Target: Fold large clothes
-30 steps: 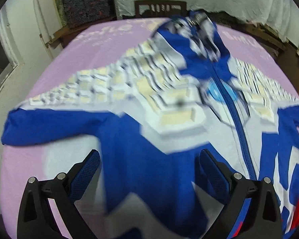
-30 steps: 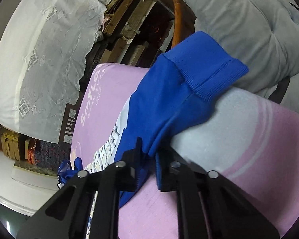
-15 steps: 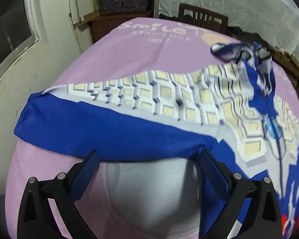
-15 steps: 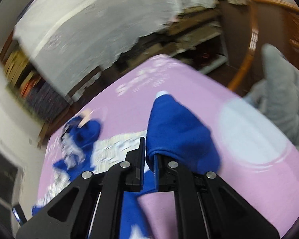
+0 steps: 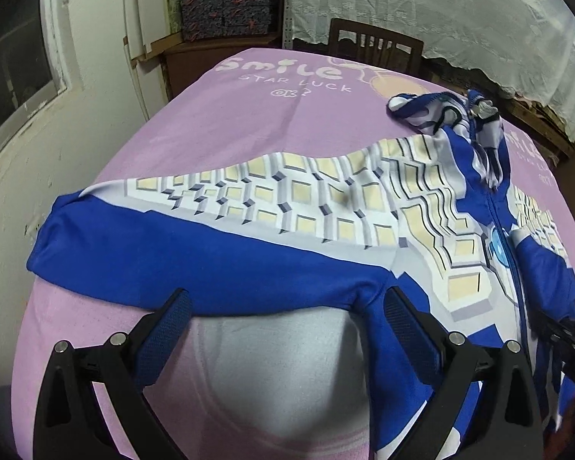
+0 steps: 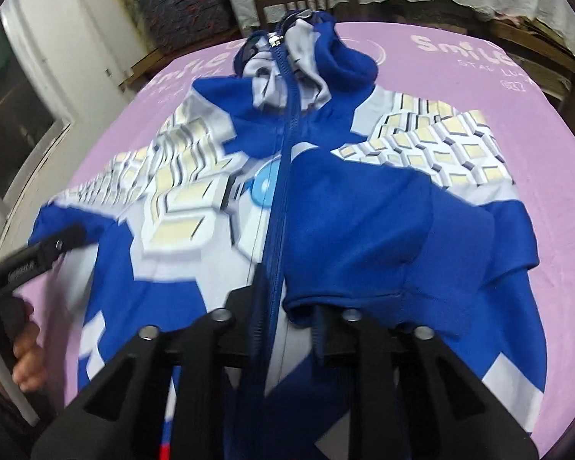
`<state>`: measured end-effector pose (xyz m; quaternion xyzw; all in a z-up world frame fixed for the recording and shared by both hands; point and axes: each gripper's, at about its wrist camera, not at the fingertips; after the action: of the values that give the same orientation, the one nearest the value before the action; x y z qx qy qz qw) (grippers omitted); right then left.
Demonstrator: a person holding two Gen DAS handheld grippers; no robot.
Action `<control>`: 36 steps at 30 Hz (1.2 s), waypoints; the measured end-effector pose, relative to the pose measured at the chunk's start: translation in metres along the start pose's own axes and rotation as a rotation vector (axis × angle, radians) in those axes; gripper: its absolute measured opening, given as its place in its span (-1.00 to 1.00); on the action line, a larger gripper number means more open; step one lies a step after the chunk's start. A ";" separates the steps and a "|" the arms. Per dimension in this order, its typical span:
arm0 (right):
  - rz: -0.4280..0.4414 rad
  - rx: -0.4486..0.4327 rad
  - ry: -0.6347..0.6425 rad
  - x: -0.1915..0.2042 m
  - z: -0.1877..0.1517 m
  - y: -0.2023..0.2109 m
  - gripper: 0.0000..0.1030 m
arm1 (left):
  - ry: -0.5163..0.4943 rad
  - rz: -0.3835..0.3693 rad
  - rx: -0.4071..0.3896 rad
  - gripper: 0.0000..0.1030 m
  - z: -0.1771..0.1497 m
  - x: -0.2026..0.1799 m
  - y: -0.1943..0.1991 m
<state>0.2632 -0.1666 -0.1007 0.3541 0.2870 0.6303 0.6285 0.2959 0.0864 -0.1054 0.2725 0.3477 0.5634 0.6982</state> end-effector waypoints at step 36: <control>0.185 -0.023 -0.418 -0.152 0.005 -0.025 -0.36 | -0.442 -0.052 0.002 0.63 -0.013 -0.221 -0.040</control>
<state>0.2760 -0.3174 -0.1314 0.4948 0.1097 0.6014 0.6177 0.2822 -0.1384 -0.1044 0.3811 0.1937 0.4714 0.7714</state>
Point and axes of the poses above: each gripper's, at about its wrist camera, not at the fingertips, and y roughly against the way its jaws point, x to its left, z to its top, and after that the axes turned 14 degrees about -z, right-handed
